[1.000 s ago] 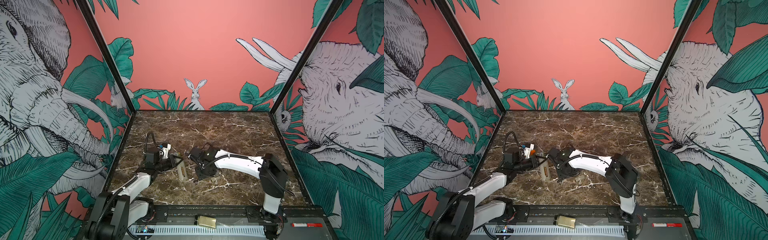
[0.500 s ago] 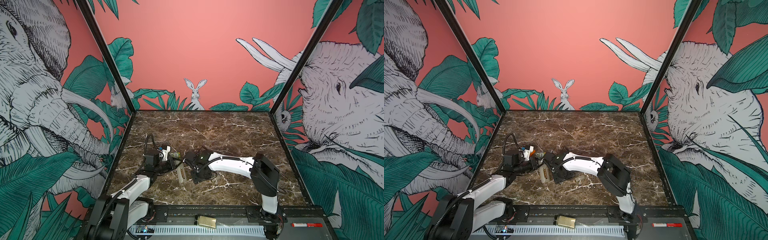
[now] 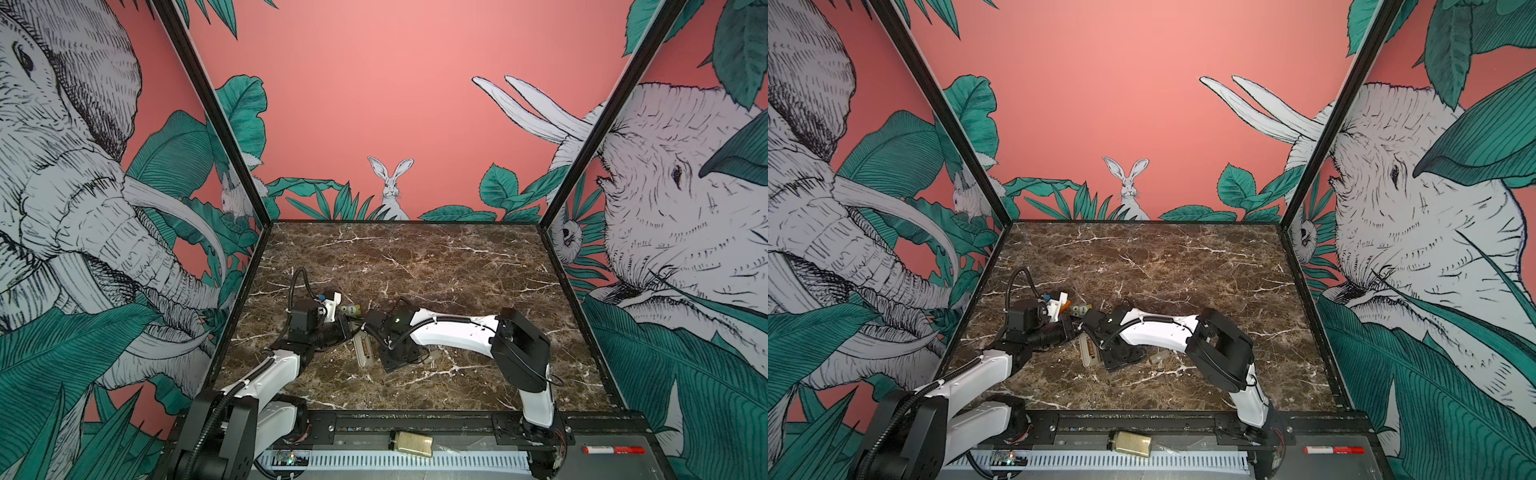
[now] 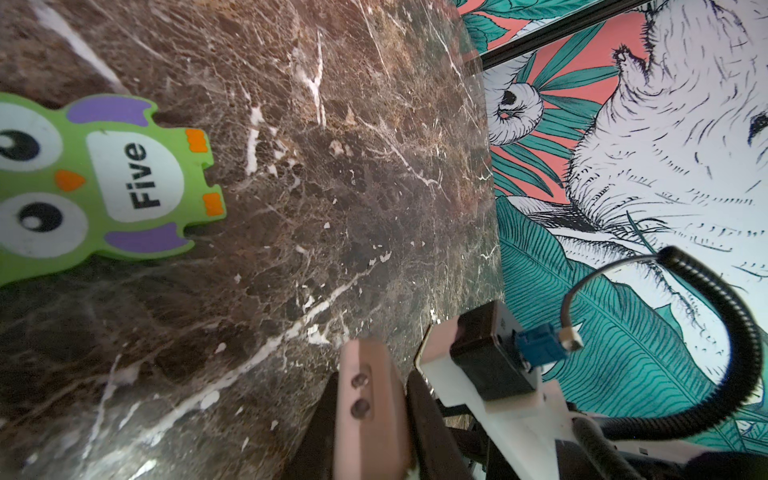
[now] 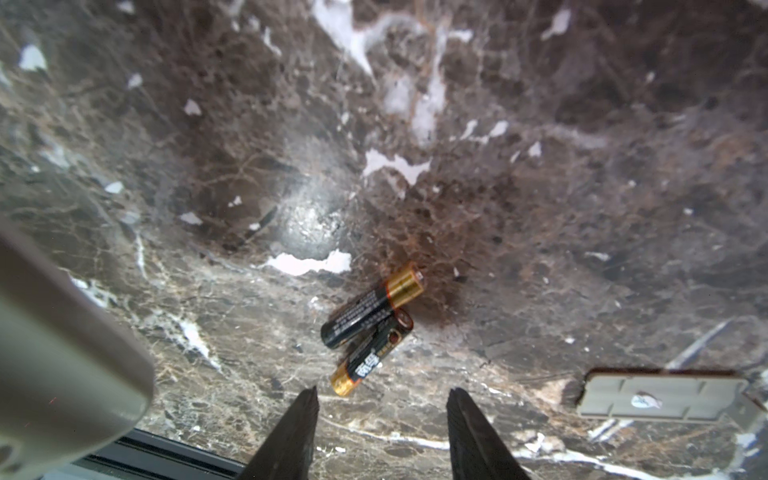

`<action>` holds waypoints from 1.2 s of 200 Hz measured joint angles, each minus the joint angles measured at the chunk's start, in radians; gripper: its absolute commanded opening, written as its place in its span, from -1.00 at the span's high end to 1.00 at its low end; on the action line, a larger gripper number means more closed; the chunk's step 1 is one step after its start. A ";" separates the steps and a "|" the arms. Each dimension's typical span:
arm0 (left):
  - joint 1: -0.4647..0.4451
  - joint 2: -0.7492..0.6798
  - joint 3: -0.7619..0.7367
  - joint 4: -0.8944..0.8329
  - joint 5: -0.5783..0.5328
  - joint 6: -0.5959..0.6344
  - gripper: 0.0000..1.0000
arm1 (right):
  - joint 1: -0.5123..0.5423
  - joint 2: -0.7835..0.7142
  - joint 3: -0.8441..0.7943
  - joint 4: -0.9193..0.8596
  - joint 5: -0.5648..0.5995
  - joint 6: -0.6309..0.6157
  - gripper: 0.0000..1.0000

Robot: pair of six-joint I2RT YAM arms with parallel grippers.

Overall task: Load the batteries into the remote control
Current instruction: 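Move the right gripper over the two AA batteries, then grasp one AA battery with the right gripper and lift it upright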

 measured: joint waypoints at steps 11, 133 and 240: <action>0.000 0.000 0.000 0.000 0.000 0.000 1.00 | 0.000 0.007 0.003 0.003 0.000 0.001 0.03; 0.000 0.000 0.000 -0.009 -0.001 0.011 1.00 | 0.000 0.048 0.005 0.015 -0.019 0.003 0.18; 0.000 0.000 0.000 -0.027 -0.003 0.016 1.00 | -0.001 0.044 -0.008 0.029 -0.023 0.017 0.54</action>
